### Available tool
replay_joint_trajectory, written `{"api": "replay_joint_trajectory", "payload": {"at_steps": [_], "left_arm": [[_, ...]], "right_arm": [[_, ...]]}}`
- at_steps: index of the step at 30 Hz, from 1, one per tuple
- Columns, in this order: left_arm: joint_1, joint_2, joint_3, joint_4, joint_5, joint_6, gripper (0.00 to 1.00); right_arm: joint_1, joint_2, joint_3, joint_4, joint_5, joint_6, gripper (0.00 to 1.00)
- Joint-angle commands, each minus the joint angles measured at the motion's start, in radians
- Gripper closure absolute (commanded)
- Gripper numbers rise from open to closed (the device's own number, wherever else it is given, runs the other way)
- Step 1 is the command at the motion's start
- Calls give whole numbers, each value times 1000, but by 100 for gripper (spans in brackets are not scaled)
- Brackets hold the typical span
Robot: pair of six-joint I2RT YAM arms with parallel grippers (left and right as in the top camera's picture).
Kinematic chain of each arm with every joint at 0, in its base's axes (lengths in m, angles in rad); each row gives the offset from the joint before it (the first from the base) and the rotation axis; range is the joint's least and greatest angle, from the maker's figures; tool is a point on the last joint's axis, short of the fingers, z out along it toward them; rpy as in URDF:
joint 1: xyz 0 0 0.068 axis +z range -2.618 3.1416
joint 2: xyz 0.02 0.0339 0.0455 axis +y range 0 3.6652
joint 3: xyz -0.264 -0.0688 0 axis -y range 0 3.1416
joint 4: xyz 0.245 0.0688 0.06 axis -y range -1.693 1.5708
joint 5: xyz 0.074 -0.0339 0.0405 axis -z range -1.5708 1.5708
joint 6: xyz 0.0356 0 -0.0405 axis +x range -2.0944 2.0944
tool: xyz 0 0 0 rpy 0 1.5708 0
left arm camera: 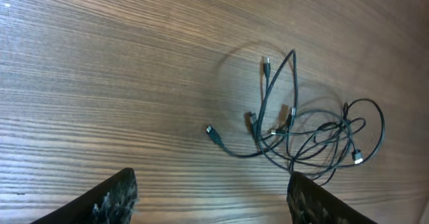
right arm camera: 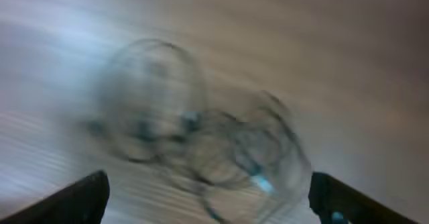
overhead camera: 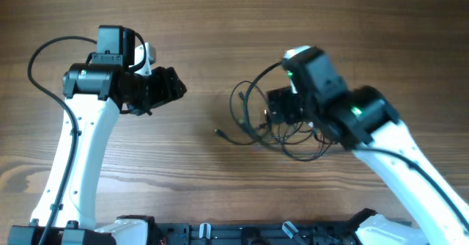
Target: Untangle cables
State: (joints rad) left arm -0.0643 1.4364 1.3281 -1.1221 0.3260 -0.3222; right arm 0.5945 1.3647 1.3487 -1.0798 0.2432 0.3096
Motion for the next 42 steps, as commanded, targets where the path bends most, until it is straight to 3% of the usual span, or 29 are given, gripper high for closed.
{"api": "replay_joint_trajectory", "payload": {"at_steps": [1, 6, 7, 8, 9, 10, 15, 26, 29, 31, 32, 36, 42], "left_arm": [[-1, -19, 0, 3, 21, 32, 26], [-1, -19, 0, 2, 21, 32, 25], [-1, -19, 0, 2, 21, 32, 24], [-1, -19, 0, 2, 21, 31, 25], [-1, -19, 0, 2, 21, 31, 24], [-1, -19, 0, 2, 21, 31, 25], [-1, -19, 0, -8, 21, 32, 24], [-1, -19, 0, -9, 22, 31, 24], [-1, -19, 0, -9, 22, 31, 25], [-1, -19, 0, -10, 22, 31, 24], [-1, -19, 0, -11, 22, 31, 24], [-1, -19, 0, -19, 22, 32, 23], [-1, -19, 0, -20, 22, 31, 24]], "right_arm": [[-24, 114, -9, -27, 172, 183, 2], [-43, 251, -16, -17, 95, 187, 3], [-43, 271, -16, -13, 95, 187, 9], [-43, 296, -16, -5, 95, 189, 25], [-46, 311, -16, 4, 90, 193, 35], [-51, 321, -16, 18, 71, 195, 40], [-126, 372, -16, 106, -74, 195, 43], [-197, 465, -35, 120, -92, 184, 49], [-197, 491, -35, 139, -135, 149, 70], [-197, 486, -31, 159, -183, 135, 94], [-197, 482, -18, 154, -209, 134, 96], [-197, 417, 139, 76, -344, 102, 96], [-196, 291, 546, -2, -576, -48, 96]]}}
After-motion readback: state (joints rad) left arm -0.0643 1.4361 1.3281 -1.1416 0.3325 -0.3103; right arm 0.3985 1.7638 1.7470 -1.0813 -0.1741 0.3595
